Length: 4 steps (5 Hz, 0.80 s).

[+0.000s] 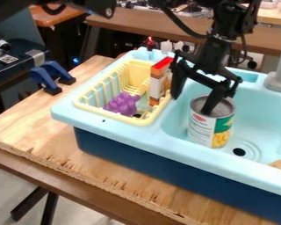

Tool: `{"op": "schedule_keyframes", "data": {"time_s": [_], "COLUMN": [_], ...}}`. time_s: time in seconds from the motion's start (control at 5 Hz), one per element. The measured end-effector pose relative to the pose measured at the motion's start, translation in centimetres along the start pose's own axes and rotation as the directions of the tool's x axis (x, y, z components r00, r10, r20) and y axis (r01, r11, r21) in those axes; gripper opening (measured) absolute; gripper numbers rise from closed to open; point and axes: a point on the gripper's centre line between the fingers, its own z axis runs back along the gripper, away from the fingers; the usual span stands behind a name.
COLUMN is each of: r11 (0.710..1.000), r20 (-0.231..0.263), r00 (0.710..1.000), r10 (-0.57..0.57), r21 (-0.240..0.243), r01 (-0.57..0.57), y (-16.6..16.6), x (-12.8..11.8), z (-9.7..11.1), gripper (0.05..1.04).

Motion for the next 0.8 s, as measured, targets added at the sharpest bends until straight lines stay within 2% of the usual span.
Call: {"op": "schedule_keyframes", "data": {"time_s": [0.2,0.4,0.6,0.8], "r11": [1.000,1.000,1.000,0.998], "r20": [0.007,0.035,0.142,0.218], "r00": [1.000,0.999,0.990,0.976], "r10": [0.002,0.000,0.006,0.007], "r21": [-0.003,-0.012,-0.029,-0.062], "r01": [-0.002,0.000,-0.002,0.007], "y": [0.2,0.1,-0.6,-1.5], "x": [-0.1,0.0,-0.5,-1.7], "z": [0.0,0.3,2.3,3.8], "gripper": [1.001,1.001,1.001,1.001]}}
